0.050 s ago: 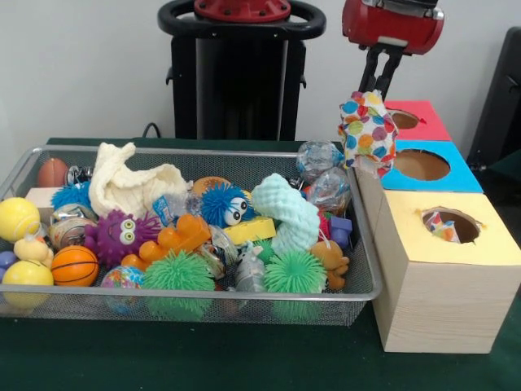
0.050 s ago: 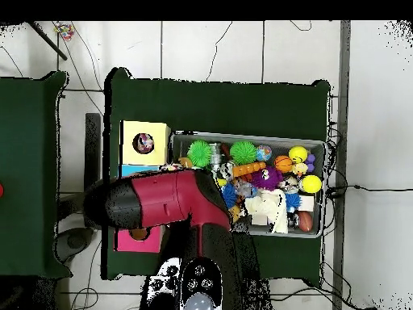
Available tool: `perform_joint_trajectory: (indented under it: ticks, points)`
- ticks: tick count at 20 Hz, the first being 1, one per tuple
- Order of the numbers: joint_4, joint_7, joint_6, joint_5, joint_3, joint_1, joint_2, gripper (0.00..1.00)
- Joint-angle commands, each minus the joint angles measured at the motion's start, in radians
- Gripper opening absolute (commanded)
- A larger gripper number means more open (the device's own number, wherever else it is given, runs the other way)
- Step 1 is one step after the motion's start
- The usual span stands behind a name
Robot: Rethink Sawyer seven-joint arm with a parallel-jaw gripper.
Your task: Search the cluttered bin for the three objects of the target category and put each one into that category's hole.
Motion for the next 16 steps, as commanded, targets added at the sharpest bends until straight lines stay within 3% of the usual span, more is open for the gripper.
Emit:
perform_joint_trajectory:
  ticks: [1, 6, 16]
  points:
    - [-0.065, 0.188, 0.156, 0.006, -0.043, 0.02, 0.017, 0.0]
    - [-0.121, 0.21, 0.191, -0.024, -0.091, 0.063, 0.051, 0.0]
    - [-0.183, 0.246, 0.176, 0.001, -0.128, 0.135, 0.112, 0.0]
